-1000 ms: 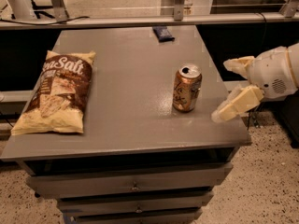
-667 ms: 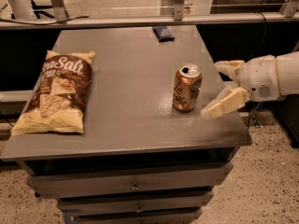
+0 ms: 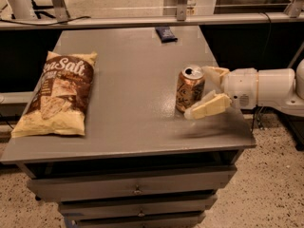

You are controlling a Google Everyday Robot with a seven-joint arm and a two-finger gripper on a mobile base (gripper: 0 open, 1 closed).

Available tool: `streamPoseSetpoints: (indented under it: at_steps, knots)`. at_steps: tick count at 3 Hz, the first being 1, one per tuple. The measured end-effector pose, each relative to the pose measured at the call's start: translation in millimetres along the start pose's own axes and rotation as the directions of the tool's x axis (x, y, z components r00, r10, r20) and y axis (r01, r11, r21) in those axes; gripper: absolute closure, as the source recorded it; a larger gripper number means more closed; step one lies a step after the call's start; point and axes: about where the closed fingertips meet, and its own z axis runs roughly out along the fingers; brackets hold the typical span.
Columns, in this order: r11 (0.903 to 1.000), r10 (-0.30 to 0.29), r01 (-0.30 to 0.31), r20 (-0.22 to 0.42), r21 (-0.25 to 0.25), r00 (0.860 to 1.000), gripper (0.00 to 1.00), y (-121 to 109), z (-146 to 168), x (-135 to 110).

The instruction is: Pick orange can

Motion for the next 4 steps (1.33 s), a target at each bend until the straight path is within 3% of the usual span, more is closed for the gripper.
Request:
streamPoseSetpoints:
  at_steps: [1, 2, 4]
  knots:
    - [0.9995, 0.03, -0.03, 0.057, -0.01, 0.998, 0.16, 1.1, 17.3, 2.4]
    - [0.9985, 0.053, -0.052, 0.089, -0.015, 0.995, 0.4, 1.1, 25.9, 4.9]
    - [0.9979, 0.065, -0.065, 0.096, 0.0, 0.993, 0.87, -2.7, 21.0, -1.5]
